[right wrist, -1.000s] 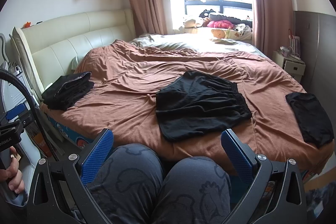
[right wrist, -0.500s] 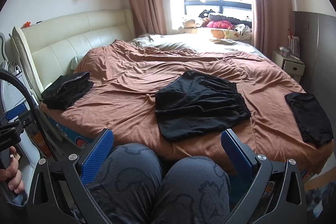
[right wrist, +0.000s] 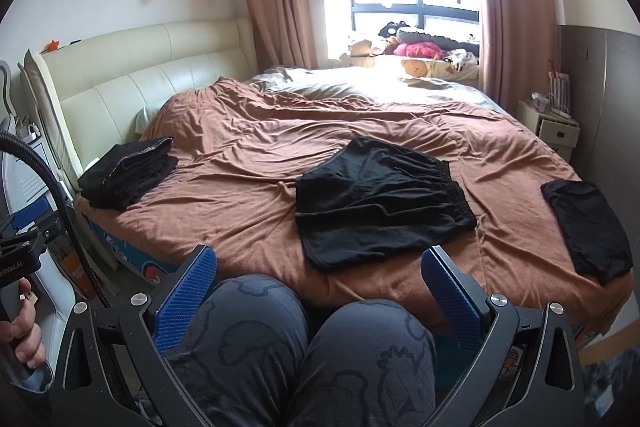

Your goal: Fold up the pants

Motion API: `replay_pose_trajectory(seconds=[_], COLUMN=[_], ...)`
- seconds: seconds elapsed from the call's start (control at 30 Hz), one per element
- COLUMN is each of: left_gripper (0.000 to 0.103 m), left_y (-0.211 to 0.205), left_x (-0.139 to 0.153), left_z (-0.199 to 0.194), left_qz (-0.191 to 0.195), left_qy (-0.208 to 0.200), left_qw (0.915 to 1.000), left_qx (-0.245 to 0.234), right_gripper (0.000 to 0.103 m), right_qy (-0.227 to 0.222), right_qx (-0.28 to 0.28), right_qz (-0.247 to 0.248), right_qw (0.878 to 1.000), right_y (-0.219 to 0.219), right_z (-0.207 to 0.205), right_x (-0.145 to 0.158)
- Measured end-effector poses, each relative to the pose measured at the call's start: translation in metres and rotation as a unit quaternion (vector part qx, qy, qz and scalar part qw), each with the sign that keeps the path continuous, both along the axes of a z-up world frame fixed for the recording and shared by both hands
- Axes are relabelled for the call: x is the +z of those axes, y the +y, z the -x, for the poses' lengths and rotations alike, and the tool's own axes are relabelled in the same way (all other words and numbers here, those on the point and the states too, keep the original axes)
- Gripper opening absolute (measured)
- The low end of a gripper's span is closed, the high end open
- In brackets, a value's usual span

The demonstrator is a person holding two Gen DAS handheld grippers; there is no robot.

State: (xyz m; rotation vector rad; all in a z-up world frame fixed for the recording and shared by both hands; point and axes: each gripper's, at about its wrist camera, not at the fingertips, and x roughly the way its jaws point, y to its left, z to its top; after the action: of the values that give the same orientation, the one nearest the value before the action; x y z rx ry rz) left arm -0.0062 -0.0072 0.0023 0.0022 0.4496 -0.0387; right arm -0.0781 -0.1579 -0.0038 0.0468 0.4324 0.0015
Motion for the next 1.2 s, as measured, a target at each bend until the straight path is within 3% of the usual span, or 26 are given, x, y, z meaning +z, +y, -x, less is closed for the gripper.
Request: replay_pose_trajectory(seconds=[0.7, 1.2], left_gripper=[0.103, 0.103], left_y=[-0.001, -0.033], left_x=[-0.003, -0.013], left_z=[-0.002, -0.060], left_qz=[0.002, 0.012], left_qy=[0.002, 0.025], left_qw=[1.0000, 0.9988], left_qx=[-0.002, -0.041], right_gripper=[0.103, 0.103], right_qy=[-0.003, -0.005], right_qx=[-0.014, -0.036], right_qz=[0.001, -0.002], right_qw=[1.000, 0.999], right_y=[-0.002, -0.035], right_z=[-0.002, -0.039], right_x=[0.001, -0.010])
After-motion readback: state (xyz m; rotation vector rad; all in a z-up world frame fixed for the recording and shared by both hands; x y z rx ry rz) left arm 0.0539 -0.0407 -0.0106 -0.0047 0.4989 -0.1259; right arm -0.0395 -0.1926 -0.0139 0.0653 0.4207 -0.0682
